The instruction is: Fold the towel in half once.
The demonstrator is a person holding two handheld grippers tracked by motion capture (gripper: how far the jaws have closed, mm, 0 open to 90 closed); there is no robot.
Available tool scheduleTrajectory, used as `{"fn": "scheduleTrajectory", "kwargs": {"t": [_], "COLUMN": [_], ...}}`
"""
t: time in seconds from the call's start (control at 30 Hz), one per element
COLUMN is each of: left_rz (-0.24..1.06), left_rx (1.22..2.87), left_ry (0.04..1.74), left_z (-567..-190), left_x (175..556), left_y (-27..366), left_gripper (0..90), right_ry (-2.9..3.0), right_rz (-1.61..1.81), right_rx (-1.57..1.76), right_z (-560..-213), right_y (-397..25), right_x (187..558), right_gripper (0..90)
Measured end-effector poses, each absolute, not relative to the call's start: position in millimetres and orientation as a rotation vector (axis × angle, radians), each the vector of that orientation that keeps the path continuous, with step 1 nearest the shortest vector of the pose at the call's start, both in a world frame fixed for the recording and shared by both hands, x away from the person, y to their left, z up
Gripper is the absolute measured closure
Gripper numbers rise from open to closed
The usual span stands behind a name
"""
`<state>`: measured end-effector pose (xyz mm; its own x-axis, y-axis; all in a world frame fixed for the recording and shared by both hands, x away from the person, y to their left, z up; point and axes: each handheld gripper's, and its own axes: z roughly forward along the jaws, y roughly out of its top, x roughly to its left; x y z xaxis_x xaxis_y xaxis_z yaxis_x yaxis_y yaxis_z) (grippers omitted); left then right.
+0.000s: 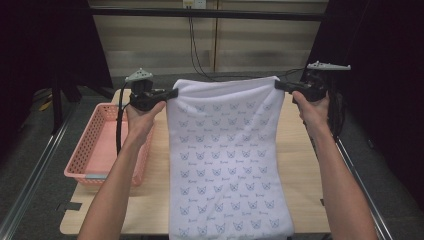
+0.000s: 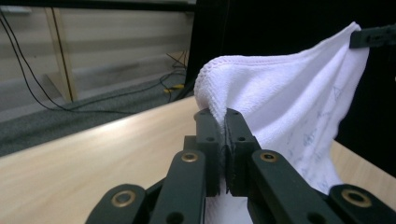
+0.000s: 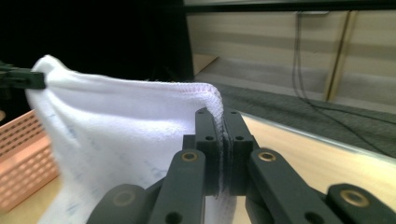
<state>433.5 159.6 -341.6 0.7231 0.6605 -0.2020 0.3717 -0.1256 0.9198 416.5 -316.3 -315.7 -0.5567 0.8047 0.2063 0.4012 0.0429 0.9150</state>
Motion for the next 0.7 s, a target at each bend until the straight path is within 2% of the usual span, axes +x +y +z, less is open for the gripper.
{"fn": "scheduleTrajectory", "kwargs": {"t": [0.4,0.47,0.7], "left_rz": [0.201,0.198,0.147], "left_rx": [1.746,1.800,1.840], "left_ry": [0.762,0.739,0.738], "left_z": [-374,-380,-399], "left_x": [370,348,308], "left_y": [168,168,173], "left_gripper": [86.8,86.8,86.8], "right_ry": [2.076,2.099,2.202], "right_rz": [1.554,1.585,1.535], "right_rx": [1.156,1.140,1.137], "right_z": [-342,-350,-375], "right_y": [-322,-323,-319], "right_x": [352,334,294], "right_gripper": [87.3,87.2,87.3]}}
